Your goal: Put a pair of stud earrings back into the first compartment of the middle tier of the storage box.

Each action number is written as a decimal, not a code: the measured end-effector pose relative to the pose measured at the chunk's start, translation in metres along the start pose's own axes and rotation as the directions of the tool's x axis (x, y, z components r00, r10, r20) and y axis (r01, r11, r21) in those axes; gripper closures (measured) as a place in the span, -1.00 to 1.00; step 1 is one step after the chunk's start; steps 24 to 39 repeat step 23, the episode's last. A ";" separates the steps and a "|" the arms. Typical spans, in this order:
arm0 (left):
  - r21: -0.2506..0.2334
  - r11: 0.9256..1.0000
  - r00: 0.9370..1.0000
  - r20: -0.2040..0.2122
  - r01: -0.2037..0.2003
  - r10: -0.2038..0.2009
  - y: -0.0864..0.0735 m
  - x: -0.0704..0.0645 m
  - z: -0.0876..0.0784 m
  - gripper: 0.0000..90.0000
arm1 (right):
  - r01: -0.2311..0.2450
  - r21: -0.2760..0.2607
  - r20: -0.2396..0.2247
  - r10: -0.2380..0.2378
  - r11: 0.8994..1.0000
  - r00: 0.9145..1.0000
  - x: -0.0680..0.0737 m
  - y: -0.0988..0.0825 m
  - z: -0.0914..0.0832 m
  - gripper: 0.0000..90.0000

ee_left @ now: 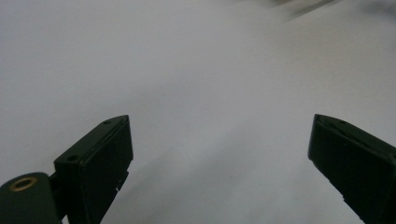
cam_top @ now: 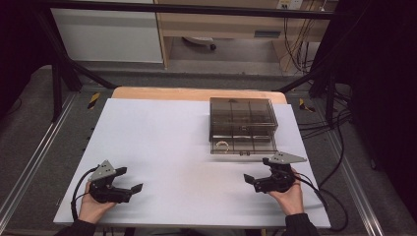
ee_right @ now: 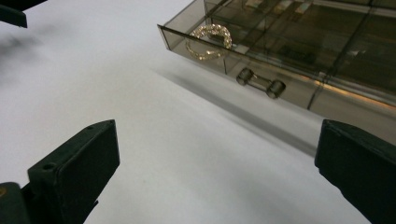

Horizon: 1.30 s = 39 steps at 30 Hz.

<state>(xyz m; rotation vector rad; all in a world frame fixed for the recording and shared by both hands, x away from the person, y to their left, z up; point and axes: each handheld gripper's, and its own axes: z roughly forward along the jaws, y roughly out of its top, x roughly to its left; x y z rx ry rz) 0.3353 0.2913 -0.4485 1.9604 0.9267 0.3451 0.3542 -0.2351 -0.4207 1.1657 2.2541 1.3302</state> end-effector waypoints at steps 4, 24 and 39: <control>0.002 1.000 1.000 0.001 -0.001 0.001 0.000 0.000 0.000 -0.86 | -0.027 -0.005 -0.008 0.027 1.000 1.000 -0.007 -0.010 -0.003 -0.99; 0.009 1.000 1.000 0.004 -0.011 0.011 0.000 -0.002 0.001 -0.86 | -0.051 -0.015 -0.022 0.050 0.999 0.998 -0.025 -0.034 -0.010 -0.99; 0.009 1.000 1.000 0.004 -0.011 0.011 0.000 -0.002 0.001 -0.86 | -0.051 -0.015 -0.022 0.050 0.999 0.998 -0.025 -0.034 -0.010 -0.99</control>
